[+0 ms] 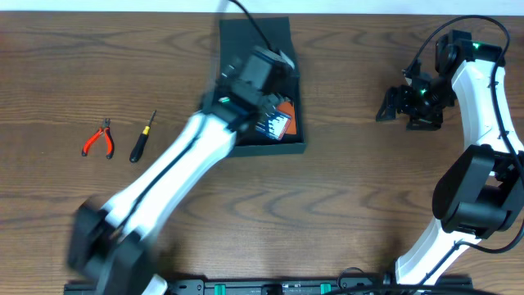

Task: Pack container
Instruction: 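Move left gripper to the yellow-black screwdriver and grasp it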

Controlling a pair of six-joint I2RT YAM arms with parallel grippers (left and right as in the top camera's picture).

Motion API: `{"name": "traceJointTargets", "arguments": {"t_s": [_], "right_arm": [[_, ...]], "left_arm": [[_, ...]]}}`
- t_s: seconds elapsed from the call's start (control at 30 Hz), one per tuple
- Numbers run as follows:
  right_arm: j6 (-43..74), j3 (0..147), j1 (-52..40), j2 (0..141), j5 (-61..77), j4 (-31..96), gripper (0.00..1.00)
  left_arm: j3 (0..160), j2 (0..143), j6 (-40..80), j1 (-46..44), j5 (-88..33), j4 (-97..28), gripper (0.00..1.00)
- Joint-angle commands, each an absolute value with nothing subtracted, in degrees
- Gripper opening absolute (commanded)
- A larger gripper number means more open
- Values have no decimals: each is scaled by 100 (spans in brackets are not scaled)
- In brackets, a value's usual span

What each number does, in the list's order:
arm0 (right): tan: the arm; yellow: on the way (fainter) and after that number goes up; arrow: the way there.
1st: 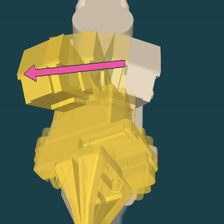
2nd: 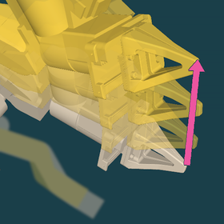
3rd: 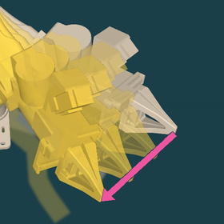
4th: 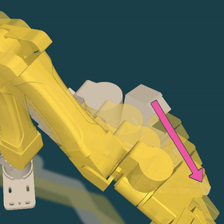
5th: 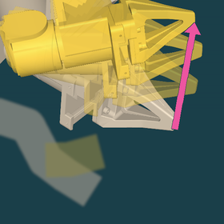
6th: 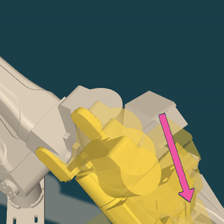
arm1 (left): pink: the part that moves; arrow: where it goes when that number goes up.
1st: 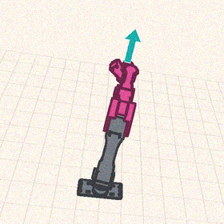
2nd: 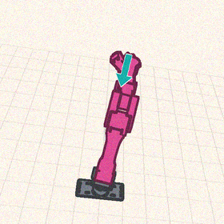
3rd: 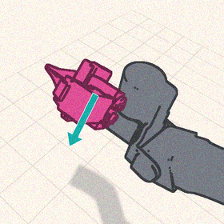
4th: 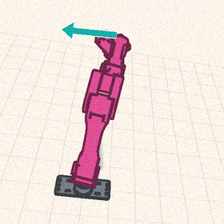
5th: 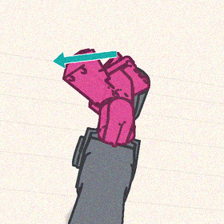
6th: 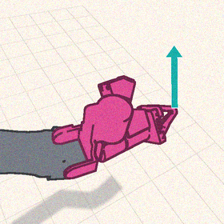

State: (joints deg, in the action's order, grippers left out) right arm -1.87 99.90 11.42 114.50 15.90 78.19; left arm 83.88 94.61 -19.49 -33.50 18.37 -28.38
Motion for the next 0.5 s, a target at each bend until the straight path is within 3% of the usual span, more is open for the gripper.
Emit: {"name": "traceJointTargets", "arguments": {"t_s": [0.0, 0.23, 0.37, 0.47], "right_arm": [[-132, 9992, 1079, 11478, 1656, 7819, 82], [-132, 9992, 1079, 11478, 1656, 7778, 82], [-130, 9992, 1079, 11478, 1658, 7697, 83], [-128, 9992, 1079, 11478, 1658, 7625, 83]], "left_arm": [[8702, 8270, -1809, -2995, 2558, -3129, 86], [8689, 7448, -1466, -1203, 2023, -4875, 85], [8554, 7979, -1470, -143, 773, -5682, 85], [8549, 8678, -1507, 228, 508, -5843, 85]]}}
